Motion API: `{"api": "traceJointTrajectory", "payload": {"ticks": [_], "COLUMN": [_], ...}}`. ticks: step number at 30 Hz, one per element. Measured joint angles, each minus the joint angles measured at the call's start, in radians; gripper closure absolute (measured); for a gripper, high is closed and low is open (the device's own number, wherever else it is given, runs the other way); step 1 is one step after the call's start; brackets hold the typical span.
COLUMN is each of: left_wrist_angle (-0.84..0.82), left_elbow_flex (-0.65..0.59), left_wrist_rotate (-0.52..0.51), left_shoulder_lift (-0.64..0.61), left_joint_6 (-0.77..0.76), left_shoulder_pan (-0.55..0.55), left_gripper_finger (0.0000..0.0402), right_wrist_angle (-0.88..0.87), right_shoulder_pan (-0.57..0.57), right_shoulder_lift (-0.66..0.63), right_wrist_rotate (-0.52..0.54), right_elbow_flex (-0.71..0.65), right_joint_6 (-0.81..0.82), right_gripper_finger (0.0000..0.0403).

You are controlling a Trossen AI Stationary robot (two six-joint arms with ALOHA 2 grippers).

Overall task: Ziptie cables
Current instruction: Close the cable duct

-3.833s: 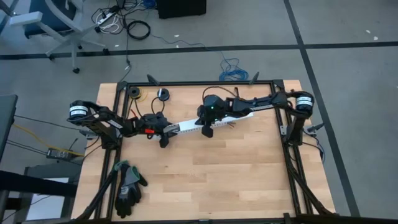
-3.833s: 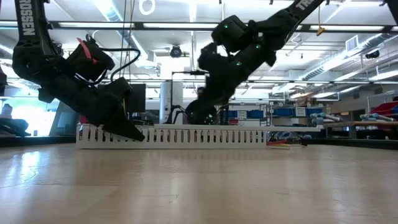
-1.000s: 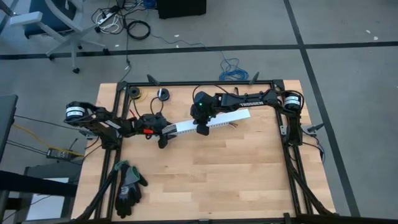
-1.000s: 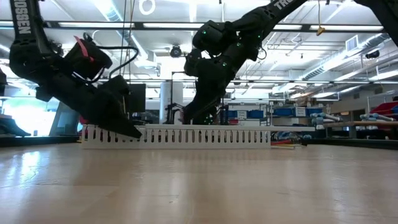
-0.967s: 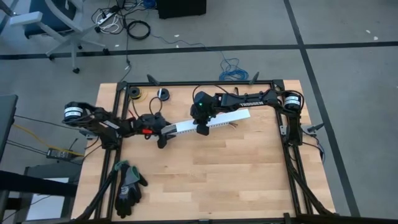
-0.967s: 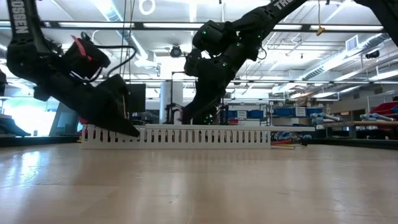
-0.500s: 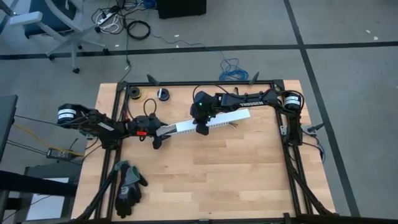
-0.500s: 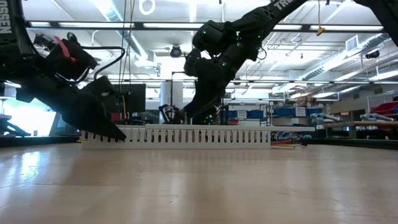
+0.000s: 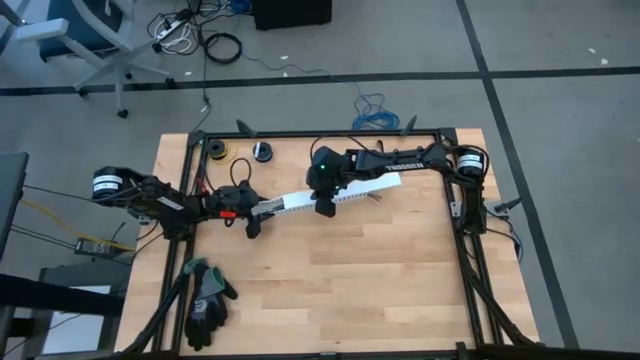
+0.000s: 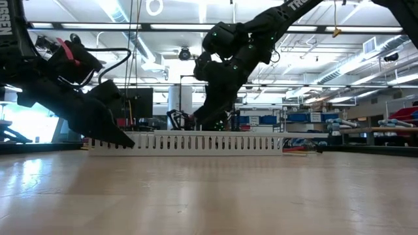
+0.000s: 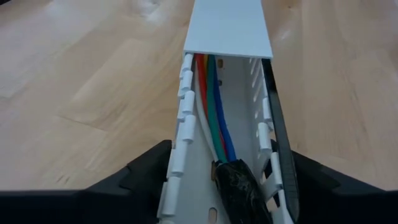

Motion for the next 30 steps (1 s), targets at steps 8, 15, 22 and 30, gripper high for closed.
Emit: {"api": "traceJointTrajectory", "payload": {"ticks": [8,15,22,30], "left_wrist_angle": [0.000,0.002,0.014,0.025], "left_elbow_flex": [0.000,0.000,-0.002,0.000], "left_wrist_rotate": [-0.004,-0.006,-0.008,-0.008], "left_shoulder_lift": [0.000,0.000,0.001,0.002], "left_joint_6": [0.023,0.026,0.025,0.028], "left_shoulder_pan": [0.000,0.000,0.000,0.000], "left_gripper_finger": [0.0156,0.0156,0.0156,0.0145], "right_wrist_angle": [-0.181,0.027,0.354,0.436], "right_shoulder_pan": [-0.048,-0.043,-0.013,-0.013], "right_shoulder_lift": [-0.016,0.069,0.176,0.170], "right_wrist_rotate": [0.052,-0.046,-0.093,-0.135], "right_elbow_flex": [0.001,0.005,0.003,0.000], "right_joint_6": [0.007,0.067,0.079,0.078], "right_gripper_finger": [0.0403,0.0403,0.0403,0.0403]}}
